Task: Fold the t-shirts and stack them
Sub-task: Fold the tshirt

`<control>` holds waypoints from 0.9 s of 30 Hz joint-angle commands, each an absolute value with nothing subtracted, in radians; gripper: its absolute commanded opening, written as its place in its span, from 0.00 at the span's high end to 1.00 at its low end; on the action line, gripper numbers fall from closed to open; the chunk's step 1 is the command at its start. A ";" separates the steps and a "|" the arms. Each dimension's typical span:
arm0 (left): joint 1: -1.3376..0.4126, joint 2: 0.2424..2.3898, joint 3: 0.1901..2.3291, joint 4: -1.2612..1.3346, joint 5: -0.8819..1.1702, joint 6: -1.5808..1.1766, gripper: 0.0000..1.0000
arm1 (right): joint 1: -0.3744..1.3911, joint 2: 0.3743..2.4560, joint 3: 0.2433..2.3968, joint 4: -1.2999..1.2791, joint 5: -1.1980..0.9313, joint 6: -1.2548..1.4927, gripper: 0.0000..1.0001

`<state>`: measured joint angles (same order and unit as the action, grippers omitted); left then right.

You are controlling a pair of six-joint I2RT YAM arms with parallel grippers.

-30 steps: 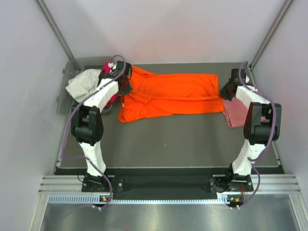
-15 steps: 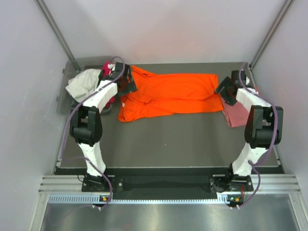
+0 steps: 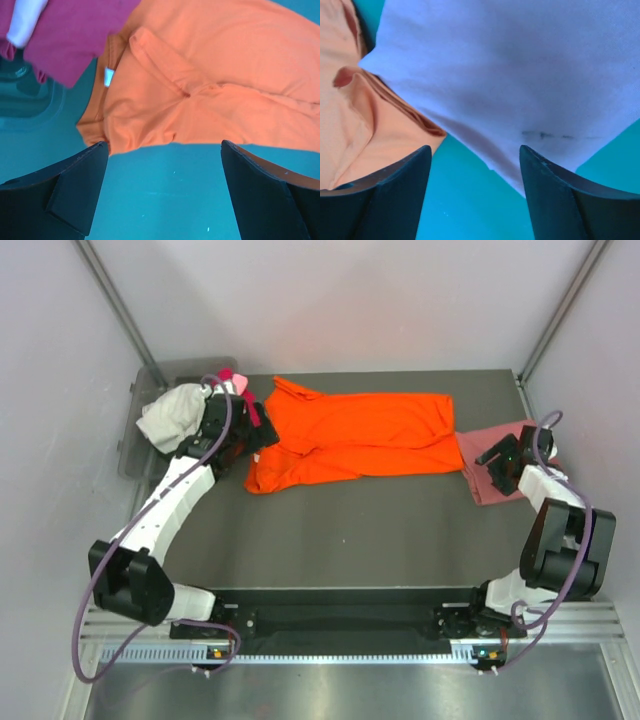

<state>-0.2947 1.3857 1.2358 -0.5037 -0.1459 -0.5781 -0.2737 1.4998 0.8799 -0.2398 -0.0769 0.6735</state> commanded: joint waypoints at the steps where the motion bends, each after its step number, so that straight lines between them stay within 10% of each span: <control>1: -0.293 1.309 1.131 -0.431 -0.118 -0.614 0.02 | -0.282 1.538 0.881 -0.146 -0.150 0.709 0.32; 27: -0.288 1.246 0.943 -0.451 -0.218 -0.629 0.02 | -0.353 1.596 0.992 -0.233 -0.011 0.677 0.34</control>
<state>-0.2932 1.3056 0.9630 -0.4896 -0.1883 -0.6189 -0.3614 1.6966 0.9890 -0.2092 -0.0711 0.7338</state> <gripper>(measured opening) 0.979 0.655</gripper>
